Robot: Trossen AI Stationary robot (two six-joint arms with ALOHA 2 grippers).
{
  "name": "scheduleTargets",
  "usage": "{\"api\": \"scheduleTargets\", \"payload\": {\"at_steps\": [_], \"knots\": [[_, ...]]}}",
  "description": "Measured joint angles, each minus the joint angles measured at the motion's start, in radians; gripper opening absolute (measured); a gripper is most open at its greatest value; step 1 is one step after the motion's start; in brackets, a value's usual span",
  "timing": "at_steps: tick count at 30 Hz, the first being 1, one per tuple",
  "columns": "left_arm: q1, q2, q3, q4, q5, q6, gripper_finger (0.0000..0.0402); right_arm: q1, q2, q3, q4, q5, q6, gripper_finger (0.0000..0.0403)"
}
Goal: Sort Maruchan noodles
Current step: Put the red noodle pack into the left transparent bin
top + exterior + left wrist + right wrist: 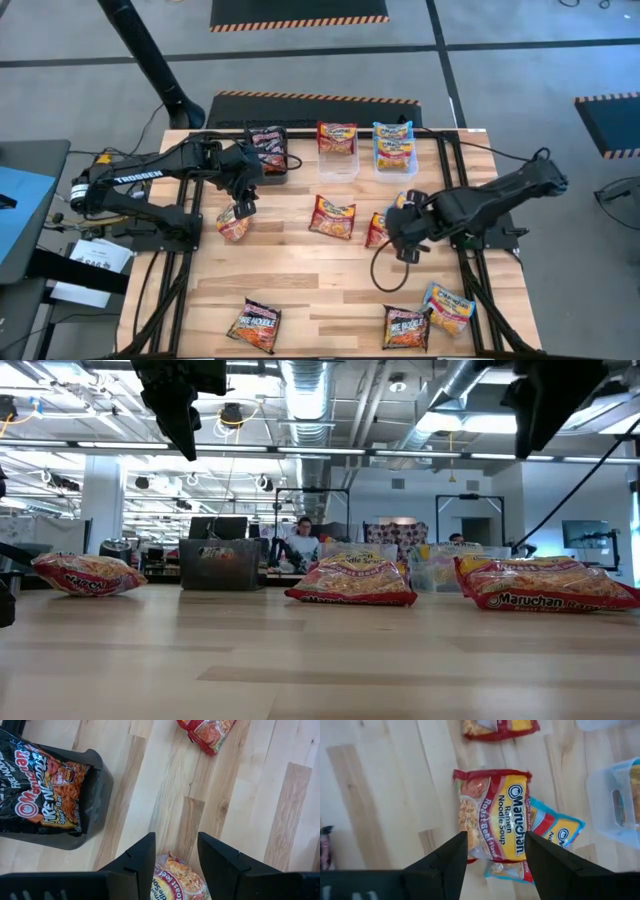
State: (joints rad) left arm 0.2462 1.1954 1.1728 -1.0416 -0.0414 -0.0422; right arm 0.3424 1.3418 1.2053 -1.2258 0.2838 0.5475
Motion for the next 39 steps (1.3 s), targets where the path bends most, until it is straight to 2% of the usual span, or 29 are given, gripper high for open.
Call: {"api": "scheduleTargets", "payload": {"at_steps": [16, 21, 25, 39], "knots": [[0.000, 0.000, 0.000, -0.028, 0.000, 0.000, 0.0132, -0.040, 0.222, 0.000, -0.012, -0.089, -0.086, 0.0213], [0.000, 0.000, 0.000, -0.027, 0.000, 0.000, 0.0132, -0.051, 0.215, -0.097, 0.100, -0.139, -0.106, 0.0213], [0.000, 0.000, 0.000, -0.027, 0.000, 0.000, 0.0132, -0.065, 0.206, -0.177, 0.130, -0.132, -0.098, 0.0213], [0.000, 0.000, 0.000, -0.016, 0.000, 0.000, 0.0132, -0.136, 0.222, -0.300, 0.285, -0.121, -0.078, 0.0212]]}}
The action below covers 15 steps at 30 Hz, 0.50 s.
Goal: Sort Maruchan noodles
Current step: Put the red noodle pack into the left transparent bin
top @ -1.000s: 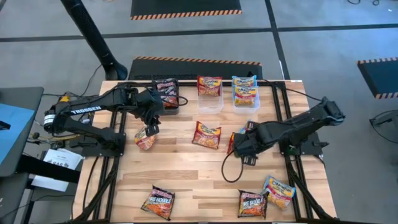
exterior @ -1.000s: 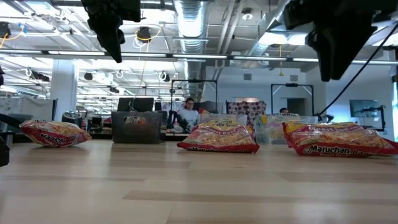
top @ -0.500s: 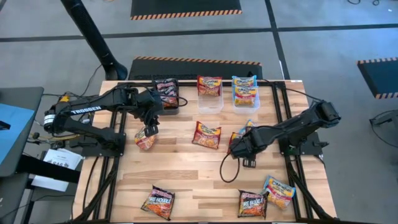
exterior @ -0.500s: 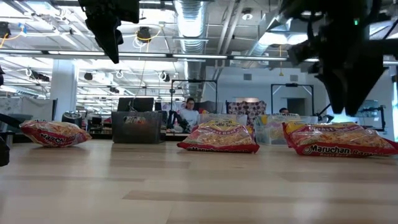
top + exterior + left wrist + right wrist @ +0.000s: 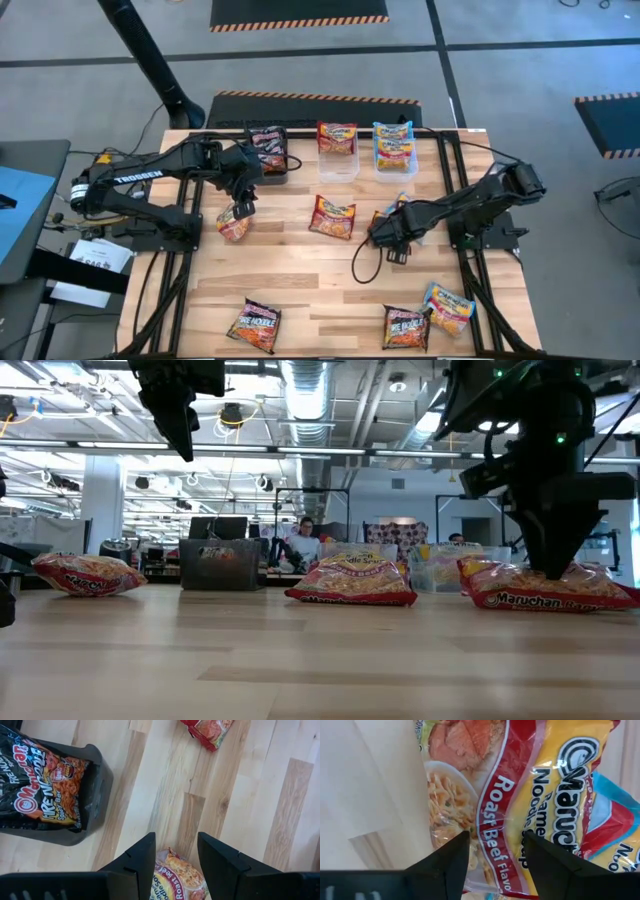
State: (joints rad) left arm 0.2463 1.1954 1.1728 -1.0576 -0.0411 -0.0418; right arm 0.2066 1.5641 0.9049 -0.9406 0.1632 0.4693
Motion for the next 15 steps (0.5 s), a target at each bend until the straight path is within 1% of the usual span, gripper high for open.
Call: {"api": "scheduleTargets", "payload": {"at_steps": [3, 6, 9, 15], "knots": [[0.000, 0.000, 0.000, -0.001, 0.000, 0.000, 0.0132, -0.002, 0.020, -0.008, 0.000, 0.000, 0.025, 0.0206], [0.000, 0.000, 0.000, -0.001, 0.000, 0.000, 0.0132, 0.000, 0.039, -0.007, 0.006, 0.000, 0.027, 0.0183], [0.000, 0.000, 0.000, -0.001, 0.000, 0.000, 0.0132, 0.005, 0.041, -0.008, 0.014, 0.000, 0.028, 0.0143], [0.000, 0.000, 0.000, -0.001, 0.000, 0.000, 0.0132, 0.005, 0.039, -0.011, 0.030, 0.001, 0.035, 0.0050]]}}
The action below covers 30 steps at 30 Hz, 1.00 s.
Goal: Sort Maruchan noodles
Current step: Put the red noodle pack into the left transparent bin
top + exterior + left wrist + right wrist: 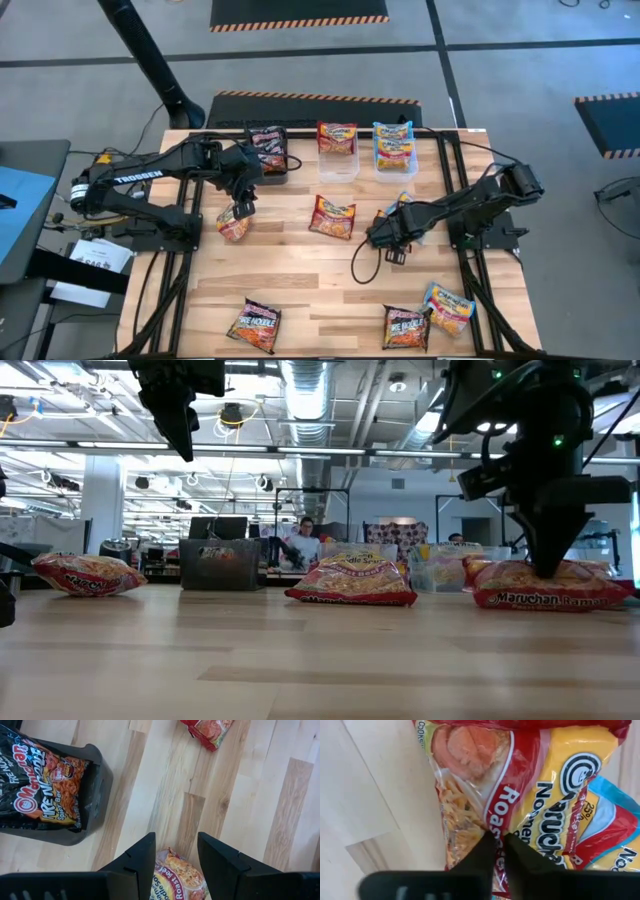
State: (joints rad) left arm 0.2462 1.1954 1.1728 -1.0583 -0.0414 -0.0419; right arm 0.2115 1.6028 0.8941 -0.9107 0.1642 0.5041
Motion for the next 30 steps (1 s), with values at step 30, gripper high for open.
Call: {"api": "scheduleTargets", "payload": {"at_steps": [30], "knots": [[0.000, 0.000, 0.000, -0.002, 0.000, 0.000, 0.0132, 0.023, -0.104, 0.219, -0.256, 0.148, -0.012, 0.0003]]}}
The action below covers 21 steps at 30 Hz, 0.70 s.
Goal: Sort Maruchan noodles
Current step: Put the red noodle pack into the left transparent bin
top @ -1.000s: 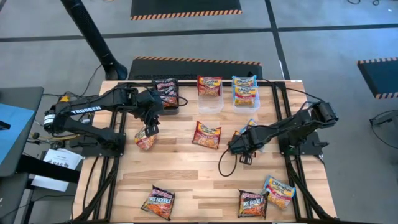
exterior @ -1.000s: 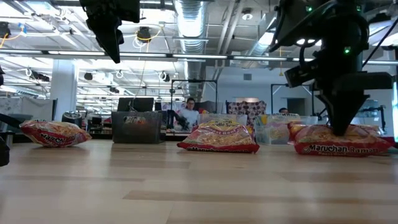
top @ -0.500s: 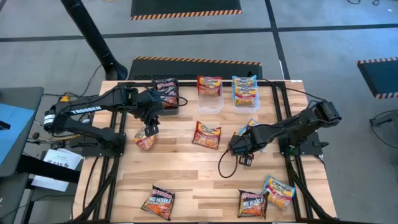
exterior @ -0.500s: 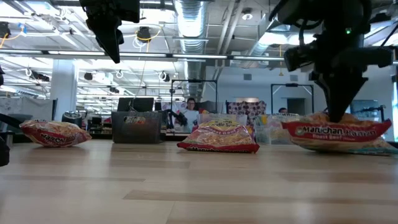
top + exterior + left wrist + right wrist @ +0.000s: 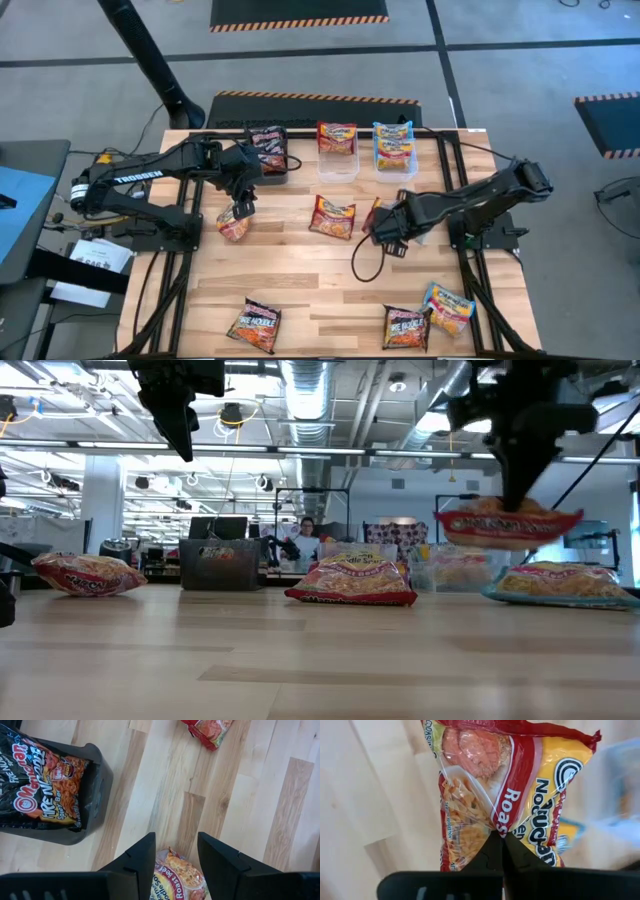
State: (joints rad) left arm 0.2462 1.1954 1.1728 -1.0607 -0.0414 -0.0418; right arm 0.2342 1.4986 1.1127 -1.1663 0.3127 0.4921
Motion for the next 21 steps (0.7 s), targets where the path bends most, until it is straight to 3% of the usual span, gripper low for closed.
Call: {"api": "scheduleTargets", "payload": {"at_steps": [9, 21], "knots": [[0.000, 0.000, 0.000, 0.001, 0.000, 0.000, 0.0132, -0.085, -0.001, 0.141, 0.024, 0.216, -0.204, 0.0003], [0.000, 0.000, 0.000, 0.001, 0.000, -0.004, 0.0132, -0.301, -0.001, 0.188, 0.357, 0.399, -0.738, 0.0003]]}}
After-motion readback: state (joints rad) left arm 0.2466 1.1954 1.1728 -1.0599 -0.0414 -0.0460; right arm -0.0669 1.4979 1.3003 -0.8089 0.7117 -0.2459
